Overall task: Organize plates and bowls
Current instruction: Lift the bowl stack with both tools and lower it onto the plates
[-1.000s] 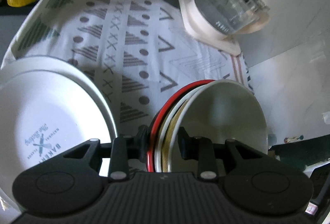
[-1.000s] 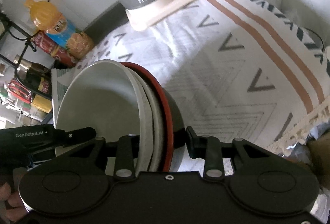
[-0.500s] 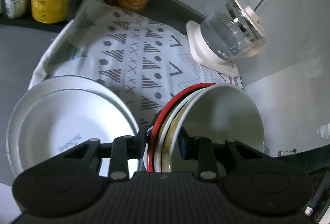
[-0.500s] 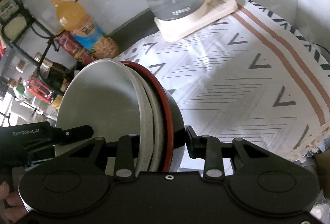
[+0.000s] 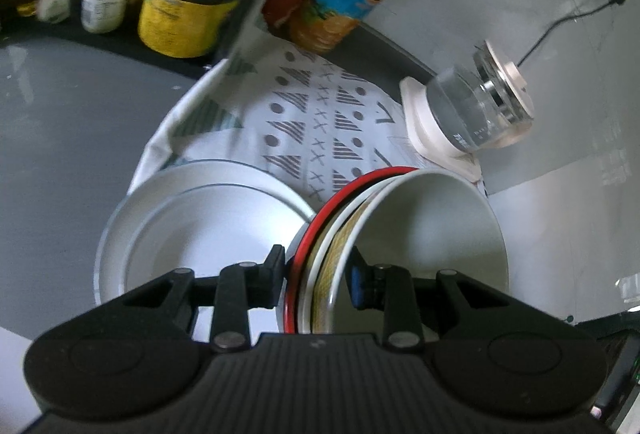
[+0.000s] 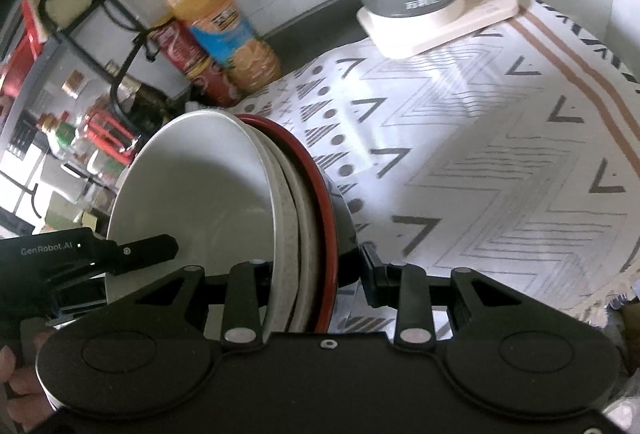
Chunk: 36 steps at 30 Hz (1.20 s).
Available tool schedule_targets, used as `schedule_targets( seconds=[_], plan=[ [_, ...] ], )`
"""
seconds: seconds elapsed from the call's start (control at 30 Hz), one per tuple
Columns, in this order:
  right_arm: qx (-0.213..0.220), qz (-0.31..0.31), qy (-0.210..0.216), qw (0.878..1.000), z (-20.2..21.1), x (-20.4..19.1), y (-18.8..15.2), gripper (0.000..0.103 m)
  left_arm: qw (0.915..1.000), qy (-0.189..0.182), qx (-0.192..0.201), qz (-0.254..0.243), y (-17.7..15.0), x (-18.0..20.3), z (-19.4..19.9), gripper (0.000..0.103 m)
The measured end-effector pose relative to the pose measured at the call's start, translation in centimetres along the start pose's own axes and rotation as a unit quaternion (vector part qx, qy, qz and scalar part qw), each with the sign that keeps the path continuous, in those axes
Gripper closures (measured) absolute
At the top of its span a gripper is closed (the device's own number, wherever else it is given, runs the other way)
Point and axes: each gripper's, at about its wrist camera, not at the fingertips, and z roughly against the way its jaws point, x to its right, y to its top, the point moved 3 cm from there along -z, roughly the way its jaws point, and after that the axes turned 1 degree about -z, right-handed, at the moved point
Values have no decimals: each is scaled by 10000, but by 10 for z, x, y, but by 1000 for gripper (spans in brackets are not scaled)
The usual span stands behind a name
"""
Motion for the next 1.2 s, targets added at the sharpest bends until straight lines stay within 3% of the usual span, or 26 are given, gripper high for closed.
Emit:
schedule_targets(
  seconds=[0.73, 1.2],
  plan=[
    [-538, 439, 93, 9975, -46, -52, -25, 70, 9977, 395, -4, 556, -5, -73, 8, 73],
    [-687, 281, 97, 9972, -60, -54, -36, 69, 9978, 349, 68, 553, -4, -77, 10, 73]
  ],
)
